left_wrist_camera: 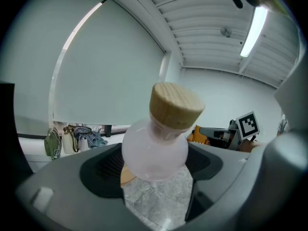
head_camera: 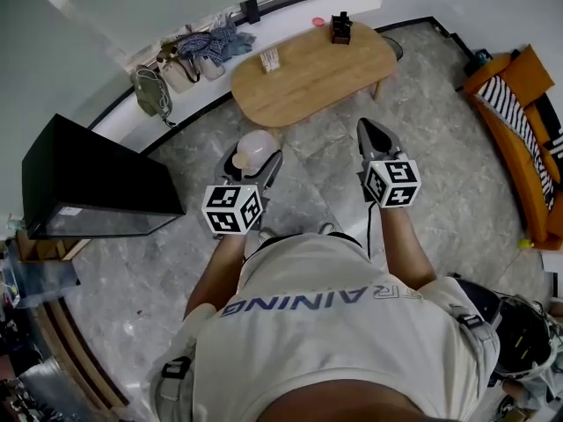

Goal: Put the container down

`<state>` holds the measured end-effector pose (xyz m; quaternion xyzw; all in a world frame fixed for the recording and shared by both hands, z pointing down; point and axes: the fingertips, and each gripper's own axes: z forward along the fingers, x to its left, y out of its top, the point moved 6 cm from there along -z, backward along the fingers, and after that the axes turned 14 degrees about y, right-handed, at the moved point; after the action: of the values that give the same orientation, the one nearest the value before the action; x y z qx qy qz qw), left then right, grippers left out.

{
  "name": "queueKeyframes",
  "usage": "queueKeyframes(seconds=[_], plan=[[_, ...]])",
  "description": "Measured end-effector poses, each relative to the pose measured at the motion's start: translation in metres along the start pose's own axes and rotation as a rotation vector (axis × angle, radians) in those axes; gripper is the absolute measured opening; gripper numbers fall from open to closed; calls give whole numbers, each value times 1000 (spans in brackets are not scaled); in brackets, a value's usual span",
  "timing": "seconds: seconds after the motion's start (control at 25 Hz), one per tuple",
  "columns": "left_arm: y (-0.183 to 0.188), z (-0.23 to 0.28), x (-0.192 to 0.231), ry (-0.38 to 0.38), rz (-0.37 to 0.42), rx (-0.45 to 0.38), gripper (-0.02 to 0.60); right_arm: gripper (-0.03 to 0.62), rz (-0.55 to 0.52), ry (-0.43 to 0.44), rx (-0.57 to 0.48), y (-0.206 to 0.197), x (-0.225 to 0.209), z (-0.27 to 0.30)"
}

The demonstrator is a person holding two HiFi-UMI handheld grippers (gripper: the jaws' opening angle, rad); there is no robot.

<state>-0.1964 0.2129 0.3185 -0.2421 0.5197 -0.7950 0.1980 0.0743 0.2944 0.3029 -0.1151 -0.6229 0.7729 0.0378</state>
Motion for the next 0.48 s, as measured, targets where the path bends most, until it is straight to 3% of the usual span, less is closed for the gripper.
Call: queueKeyframes(seconds=[0.48], plan=[[-5,17,-41,44,-18,15,391,17,65,34,-3,-12,-55,-19]])
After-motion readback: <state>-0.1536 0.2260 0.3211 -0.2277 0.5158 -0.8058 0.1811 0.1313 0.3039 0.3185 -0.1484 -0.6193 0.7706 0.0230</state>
